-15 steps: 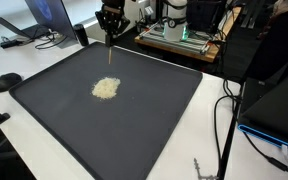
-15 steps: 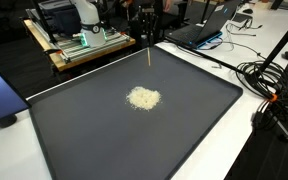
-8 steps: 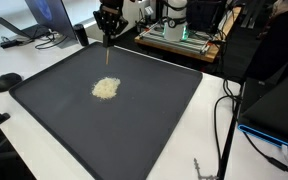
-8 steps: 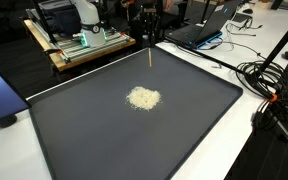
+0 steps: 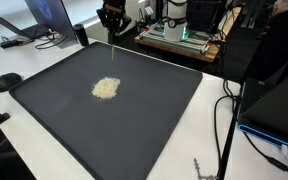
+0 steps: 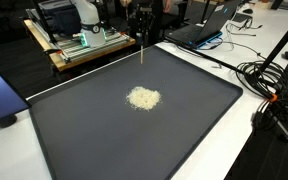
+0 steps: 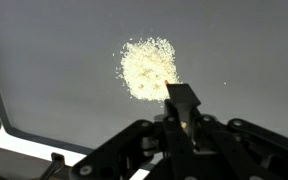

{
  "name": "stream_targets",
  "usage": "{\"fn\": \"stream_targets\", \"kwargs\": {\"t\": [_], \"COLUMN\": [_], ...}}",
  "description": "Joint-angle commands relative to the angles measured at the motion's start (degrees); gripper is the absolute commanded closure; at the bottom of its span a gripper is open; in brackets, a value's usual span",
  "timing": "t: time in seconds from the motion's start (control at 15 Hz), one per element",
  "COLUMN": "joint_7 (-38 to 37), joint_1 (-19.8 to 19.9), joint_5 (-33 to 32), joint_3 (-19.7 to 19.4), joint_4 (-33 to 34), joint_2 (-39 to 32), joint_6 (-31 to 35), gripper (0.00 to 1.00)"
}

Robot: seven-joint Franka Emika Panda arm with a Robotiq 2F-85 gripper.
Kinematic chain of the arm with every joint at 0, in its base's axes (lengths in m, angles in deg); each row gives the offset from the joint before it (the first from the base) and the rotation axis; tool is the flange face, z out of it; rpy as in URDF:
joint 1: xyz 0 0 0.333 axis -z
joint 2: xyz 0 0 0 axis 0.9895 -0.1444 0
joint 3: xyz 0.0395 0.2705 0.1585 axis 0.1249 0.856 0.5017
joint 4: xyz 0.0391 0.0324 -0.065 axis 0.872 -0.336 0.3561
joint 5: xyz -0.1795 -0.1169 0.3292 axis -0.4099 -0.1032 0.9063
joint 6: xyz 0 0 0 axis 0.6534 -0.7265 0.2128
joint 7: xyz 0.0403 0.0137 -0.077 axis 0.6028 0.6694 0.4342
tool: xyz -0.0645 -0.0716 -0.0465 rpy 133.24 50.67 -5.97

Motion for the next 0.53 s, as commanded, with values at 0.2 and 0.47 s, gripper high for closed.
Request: {"fn": "stream_targets", "kwargs": {"t": [0.2,0.47], "joint_7": [7.5,9.1], "joint_1": [-1.4,-2.3], "joint_5": [3.6,3.7], "joint_3": [-0.1,0.3], "joint_4": [0.6,0.7], "joint_2": [7.2,12.3], "joint_6": [-12.5,-18.8], "gripper": [0.97,0.97]}}
